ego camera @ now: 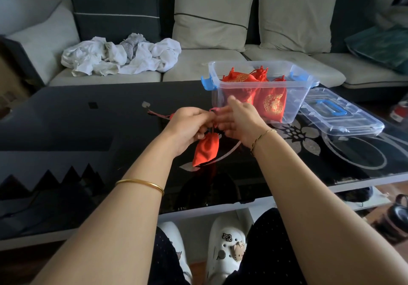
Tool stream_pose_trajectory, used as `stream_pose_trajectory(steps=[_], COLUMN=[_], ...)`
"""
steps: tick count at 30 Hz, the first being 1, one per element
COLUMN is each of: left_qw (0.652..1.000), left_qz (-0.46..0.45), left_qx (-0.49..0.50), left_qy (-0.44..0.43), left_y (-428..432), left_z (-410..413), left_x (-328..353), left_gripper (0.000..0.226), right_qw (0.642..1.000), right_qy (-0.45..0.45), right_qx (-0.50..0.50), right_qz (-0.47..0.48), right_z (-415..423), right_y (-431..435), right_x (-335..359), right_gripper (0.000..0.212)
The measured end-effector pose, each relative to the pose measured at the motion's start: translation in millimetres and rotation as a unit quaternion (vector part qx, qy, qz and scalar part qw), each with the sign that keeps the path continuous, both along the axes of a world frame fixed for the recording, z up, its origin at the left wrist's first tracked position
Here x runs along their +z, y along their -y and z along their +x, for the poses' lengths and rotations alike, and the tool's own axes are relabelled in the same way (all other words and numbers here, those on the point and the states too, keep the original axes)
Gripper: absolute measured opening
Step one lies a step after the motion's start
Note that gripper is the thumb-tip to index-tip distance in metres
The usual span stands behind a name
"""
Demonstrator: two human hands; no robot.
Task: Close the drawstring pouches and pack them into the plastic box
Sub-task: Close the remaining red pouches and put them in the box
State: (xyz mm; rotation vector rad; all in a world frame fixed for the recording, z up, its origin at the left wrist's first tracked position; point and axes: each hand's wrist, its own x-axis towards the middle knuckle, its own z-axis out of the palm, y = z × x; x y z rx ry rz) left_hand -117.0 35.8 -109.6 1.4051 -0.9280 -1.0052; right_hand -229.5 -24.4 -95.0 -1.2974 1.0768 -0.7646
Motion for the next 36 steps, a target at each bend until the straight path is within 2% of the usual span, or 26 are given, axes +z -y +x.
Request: stream_pose_trajectory(steps=[2,4,9,13,20,24,26,29,32,36], left_qw=[1.0,0.999,0.999,0.995,0.992,0.991,0.99,0.982,0.969,0.934], left_qz=[0.0,-0.001,0.007,0.011,0.019,0.03,0.022,-0.009,-0.04,-0.099], left_qx=[0.01,0.018,0.048,0.096,0.122,0.129,0.139,0.19,0.202,0.111], left_qy=[-0.014,-0.026,0.0,0.027,0.033,0.017,0.009,0.007,0.136,0.326], left_y=[2,3,6,6,5,5,5,5,3,-1], left_z=[0,0,3,5,4,4,4,9,13,0], left_x=[0,0,-4,-5,-1,0,1,2,4,9], left_gripper=[0.018,0.02,0.014,0.01,0.007,0.007,0.008,0.009,0.015,0.01], right_qw=[1.0,0.998,0.982,0.94,0.881,0.837,0.845,0.906,0.971,0.997], right_qy=[-0.017,-0.013,-0.056,-0.143,-0.166,-0.204,-0.21,-0.17,-0.089,-0.004], right_qx=[0.025,0.051,0.075,0.103,0.066,0.084,0.082,0.052,0.026,0.027], right_qz=[-0.007,-0.038,-0.164,-0.294,-0.437,-0.5,-0.486,-0.383,-0.219,-0.076], right_z=[-1,-1,-4,-3,5,6,5,3,-1,-2], right_y=[-2,-3,-3,-1,-3,-4,-2,1,6,8], right_x=[-2,-2,-3,-12,-21,-23,-22,-20,-20,-20], right_gripper=[0.025,0.022,0.011,0.018,0.012,0.005,0.007,0.011,0.012,0.012])
